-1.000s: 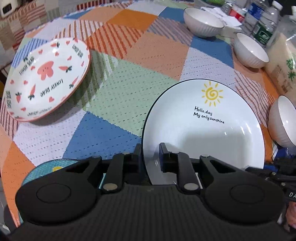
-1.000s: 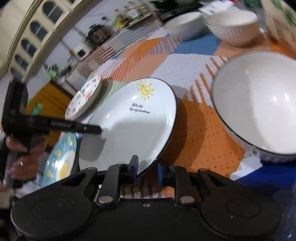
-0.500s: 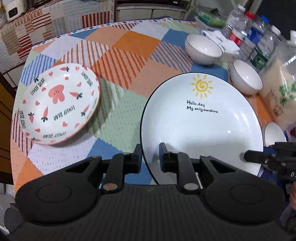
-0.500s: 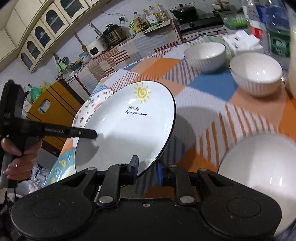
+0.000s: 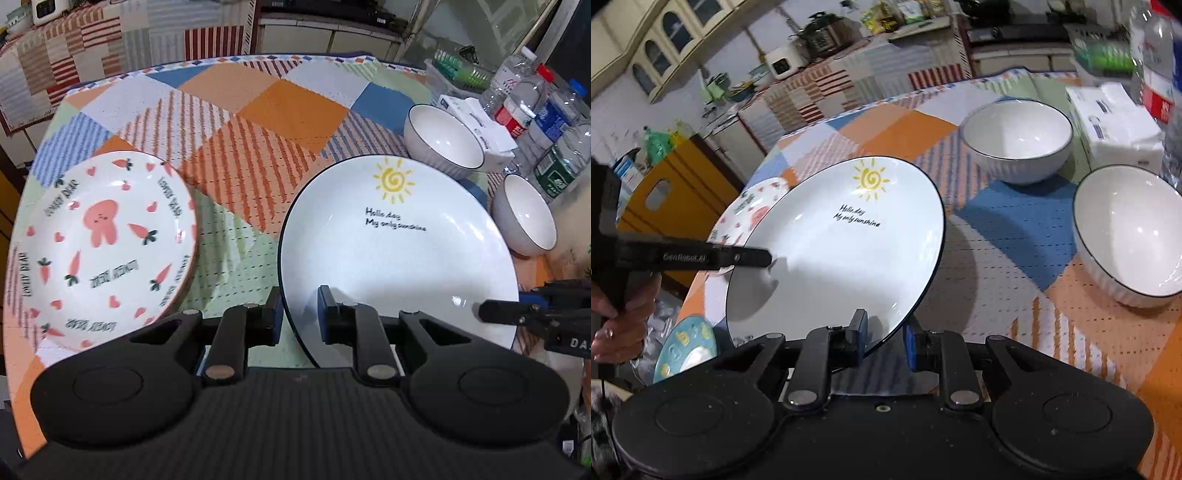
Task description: Organize plates and bowls
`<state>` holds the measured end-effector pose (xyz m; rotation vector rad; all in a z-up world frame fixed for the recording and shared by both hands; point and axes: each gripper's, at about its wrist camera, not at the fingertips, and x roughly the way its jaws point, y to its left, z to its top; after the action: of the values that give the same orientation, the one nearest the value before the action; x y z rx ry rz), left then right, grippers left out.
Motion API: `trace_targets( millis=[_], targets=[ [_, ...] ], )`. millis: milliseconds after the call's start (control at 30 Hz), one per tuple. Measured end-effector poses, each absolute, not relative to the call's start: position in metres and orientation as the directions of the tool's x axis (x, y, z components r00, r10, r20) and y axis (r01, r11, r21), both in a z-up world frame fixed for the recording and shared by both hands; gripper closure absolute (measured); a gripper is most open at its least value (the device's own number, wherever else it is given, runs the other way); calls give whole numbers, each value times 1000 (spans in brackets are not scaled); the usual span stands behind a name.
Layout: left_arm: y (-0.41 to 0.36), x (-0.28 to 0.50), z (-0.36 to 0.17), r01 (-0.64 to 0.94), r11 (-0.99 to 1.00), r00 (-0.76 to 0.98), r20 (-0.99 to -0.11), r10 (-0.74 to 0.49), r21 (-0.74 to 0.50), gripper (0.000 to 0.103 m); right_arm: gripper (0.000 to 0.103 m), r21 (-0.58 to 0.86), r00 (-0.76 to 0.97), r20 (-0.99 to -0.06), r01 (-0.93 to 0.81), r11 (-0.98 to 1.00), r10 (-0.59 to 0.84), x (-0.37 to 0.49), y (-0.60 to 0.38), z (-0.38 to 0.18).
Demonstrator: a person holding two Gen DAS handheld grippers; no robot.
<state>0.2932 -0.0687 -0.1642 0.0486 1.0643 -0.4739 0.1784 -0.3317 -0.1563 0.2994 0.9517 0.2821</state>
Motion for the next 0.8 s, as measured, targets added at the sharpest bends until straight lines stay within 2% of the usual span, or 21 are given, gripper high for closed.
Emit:
trace_targets(
  millis=[300,467,667,733,800],
  targets=[
    [-87,314,-189,369,920,397,-872,-287,-134,86,78,370,539,-775,-37,928,331,209,-343,-185],
    [-89,314,-203,370,918,348,-894,-282,-145,85,78,299,530,-808,-5,954,256,222,-335,-193],
    [-68,311,-193,322,920,352,-873,-336,-225,85,73,261,527,-826,46,964,198,220,-330,-188],
    [-61,308,-185,332,919,362,-870,-334,-214,85,67,243,538,-822,36,969,186,215,-329,-180],
    [-55,304,-178,347,915,368,-868,-334,-206,85,66,226,551,-815,19,974,179,209,-328,-172]
  ],
)
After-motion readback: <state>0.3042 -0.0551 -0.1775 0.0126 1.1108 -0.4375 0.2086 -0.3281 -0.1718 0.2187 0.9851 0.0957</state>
